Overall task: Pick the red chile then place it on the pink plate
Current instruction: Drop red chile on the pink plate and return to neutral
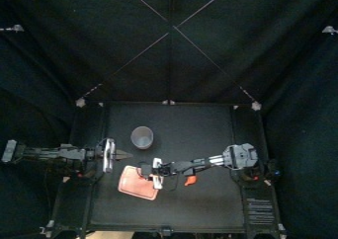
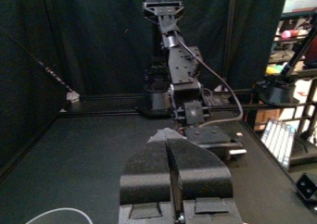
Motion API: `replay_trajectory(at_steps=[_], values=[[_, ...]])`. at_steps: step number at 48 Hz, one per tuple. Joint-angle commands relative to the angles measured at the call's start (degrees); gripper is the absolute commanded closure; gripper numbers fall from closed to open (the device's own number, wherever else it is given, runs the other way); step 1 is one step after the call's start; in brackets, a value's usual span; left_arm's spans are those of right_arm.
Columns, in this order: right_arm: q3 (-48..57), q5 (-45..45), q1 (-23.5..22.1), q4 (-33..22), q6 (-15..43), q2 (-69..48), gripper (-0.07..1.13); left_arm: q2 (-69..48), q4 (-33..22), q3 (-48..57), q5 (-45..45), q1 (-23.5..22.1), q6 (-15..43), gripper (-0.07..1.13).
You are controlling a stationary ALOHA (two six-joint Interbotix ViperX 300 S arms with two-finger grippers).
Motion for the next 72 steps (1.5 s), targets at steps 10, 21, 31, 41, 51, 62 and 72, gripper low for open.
replay_trajectory(at_steps=[10,21,31,41,51,62,72], values=[[-4.22,-0.44,0.0,0.18,-0.09,0.79,0.29,-0.18,0.09,-0.53,-0.35,0.09,0.18,1.09],[-3.6,-0.88,-0.09,-0.35,-0.09,-1.14,0.18,-0.18,0.09,-0.44,-0.35,0.09,0.18,1.09],[3.87,-7.56,-0.35,-2.02,-0.18,-9.58,0.18,-0.18,0.09,-0.44,-0.35,0.09,0.09,1.09],[16.44,-18.02,-1.41,-1.76,-0.26,-21.8,0.18,-0.35,0.09,-0.44,0.09,0.09,0.18,1.09],[27.86,-26.46,-3.52,-2.11,-0.62,-35.95,0.18,-0.44,0.09,-0.26,0.09,0.26,0.18,1.09],[41.22,-33.66,-6.15,-2.11,-0.7,-52.56,0.18,-0.44,0.09,0.0,0.18,0.26,0.18,1.09],[53.7,-36.3,-6.86,-2.2,-0.44,-67.24,0.18,-0.62,0.26,-0.09,0.09,0.35,0.09,1.09]])
